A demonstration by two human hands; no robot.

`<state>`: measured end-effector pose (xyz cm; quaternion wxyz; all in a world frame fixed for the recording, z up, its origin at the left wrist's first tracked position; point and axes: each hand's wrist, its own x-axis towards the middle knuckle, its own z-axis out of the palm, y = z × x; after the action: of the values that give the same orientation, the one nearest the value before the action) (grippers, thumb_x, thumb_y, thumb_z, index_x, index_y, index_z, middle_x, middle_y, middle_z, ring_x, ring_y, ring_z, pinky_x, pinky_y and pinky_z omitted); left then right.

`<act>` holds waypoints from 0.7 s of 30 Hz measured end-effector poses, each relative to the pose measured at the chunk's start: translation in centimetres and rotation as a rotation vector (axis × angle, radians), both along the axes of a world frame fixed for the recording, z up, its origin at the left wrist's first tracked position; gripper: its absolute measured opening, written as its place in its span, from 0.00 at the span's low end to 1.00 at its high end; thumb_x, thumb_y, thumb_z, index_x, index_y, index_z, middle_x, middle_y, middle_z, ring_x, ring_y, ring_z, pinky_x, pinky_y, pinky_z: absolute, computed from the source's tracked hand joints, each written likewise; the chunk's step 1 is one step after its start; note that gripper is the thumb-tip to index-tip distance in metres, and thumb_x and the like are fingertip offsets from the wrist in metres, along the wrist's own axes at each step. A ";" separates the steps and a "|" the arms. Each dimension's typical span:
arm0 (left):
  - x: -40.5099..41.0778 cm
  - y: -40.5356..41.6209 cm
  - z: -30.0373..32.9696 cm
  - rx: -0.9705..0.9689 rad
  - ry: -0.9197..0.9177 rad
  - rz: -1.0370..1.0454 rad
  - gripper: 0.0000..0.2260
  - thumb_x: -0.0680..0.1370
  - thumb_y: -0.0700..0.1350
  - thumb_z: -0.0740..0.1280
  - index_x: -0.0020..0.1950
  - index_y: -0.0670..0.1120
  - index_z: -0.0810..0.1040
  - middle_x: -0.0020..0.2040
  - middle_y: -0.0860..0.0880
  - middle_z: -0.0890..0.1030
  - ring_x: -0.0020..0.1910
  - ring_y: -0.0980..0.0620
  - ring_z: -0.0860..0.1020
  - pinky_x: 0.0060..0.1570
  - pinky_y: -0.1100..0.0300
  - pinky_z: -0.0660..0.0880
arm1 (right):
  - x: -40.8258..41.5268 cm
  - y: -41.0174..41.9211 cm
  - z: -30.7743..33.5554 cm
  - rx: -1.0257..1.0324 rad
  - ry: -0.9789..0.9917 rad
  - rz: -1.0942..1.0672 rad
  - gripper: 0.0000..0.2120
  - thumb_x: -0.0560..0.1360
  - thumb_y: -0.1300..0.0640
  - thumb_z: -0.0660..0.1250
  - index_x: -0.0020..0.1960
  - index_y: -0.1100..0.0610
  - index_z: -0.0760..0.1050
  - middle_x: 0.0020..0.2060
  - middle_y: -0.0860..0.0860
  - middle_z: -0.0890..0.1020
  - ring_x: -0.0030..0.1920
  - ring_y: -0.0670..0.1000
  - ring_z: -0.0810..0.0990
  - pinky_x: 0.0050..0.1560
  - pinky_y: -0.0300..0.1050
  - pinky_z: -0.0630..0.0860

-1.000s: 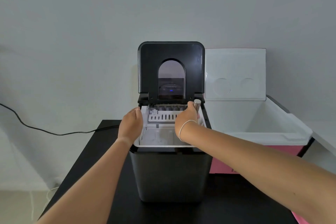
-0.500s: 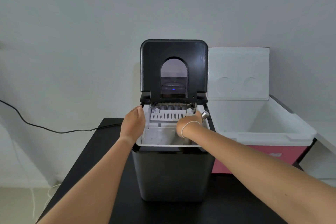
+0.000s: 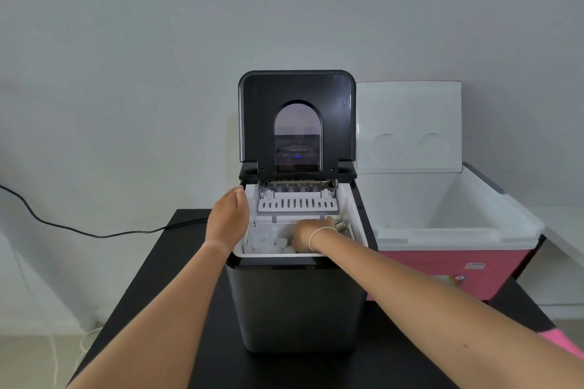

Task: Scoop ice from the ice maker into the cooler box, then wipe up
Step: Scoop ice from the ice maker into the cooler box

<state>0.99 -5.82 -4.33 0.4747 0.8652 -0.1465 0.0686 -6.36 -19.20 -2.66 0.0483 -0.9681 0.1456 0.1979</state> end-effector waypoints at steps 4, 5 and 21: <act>0.0 0.0 0.1 0.004 0.001 -0.007 0.16 0.80 0.43 0.50 0.40 0.34 0.67 0.35 0.39 0.73 0.34 0.47 0.69 0.33 0.55 0.65 | 0.1 -0.7 0.1 -0.010 -0.146 -0.011 0.14 0.79 0.53 0.54 0.54 0.58 0.76 0.53 0.54 0.80 0.57 0.55 0.75 0.61 0.48 0.63; 0.0 0.1 0.1 0.006 -0.001 -0.006 0.16 0.80 0.43 0.50 0.39 0.35 0.67 0.34 0.40 0.72 0.34 0.47 0.69 0.33 0.54 0.64 | 0.1 -0.9 0.2 0.001 -0.160 -0.018 0.13 0.79 0.53 0.54 0.52 0.57 0.75 0.52 0.54 0.80 0.56 0.55 0.75 0.61 0.48 0.63; -0.5 0.1 0.3 -0.005 -0.011 -0.013 0.16 0.81 0.42 0.49 0.37 0.38 0.67 0.31 0.44 0.70 0.34 0.46 0.69 0.34 0.55 0.64 | -2.7 -1.8 3.1 0.175 -0.260 -0.135 0.13 0.75 0.55 0.55 0.33 0.55 0.61 0.43 0.55 0.80 0.55 0.57 0.75 0.71 0.55 0.56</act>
<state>0.52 -5.68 -4.00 0.4764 0.8626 -0.1546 0.0707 -9.11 -20.97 0.44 0.1642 -0.9657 0.1850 0.0792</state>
